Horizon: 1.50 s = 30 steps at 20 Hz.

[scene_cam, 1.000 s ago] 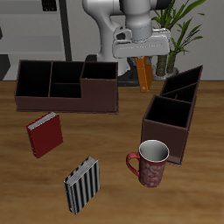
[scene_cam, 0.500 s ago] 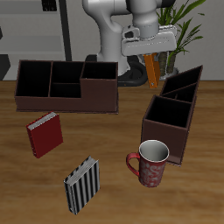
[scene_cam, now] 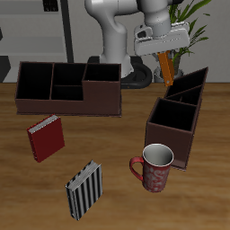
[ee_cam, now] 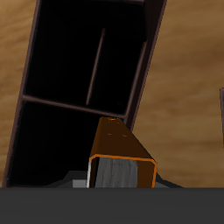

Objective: Place the orange book into the left desk caddy's left compartment

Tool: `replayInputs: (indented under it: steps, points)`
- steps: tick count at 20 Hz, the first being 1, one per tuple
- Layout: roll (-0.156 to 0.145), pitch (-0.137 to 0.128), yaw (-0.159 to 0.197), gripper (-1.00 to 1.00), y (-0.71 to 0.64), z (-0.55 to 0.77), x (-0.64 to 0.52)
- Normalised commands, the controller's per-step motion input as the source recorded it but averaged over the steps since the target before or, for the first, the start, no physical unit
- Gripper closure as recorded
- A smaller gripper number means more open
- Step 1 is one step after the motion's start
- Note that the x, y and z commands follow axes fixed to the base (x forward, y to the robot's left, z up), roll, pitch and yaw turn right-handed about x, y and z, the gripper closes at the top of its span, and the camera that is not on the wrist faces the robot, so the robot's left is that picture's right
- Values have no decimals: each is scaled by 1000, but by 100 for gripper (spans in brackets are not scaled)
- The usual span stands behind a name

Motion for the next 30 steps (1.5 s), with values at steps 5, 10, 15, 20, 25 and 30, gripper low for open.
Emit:
replayInputs:
  steps: [5,10,15,20,25,30]
  points:
    - [61,15,2,100,362,-24,-119]
    - [51,-2,22,100,284,26,-71]
    - [13,-7,5,100,27,9,68]
    - [-20,-25,2,100,14,96,115]
    - [-9,-22,-1,100,30,127,119]
    - [18,12,12,100,80,-26,19]
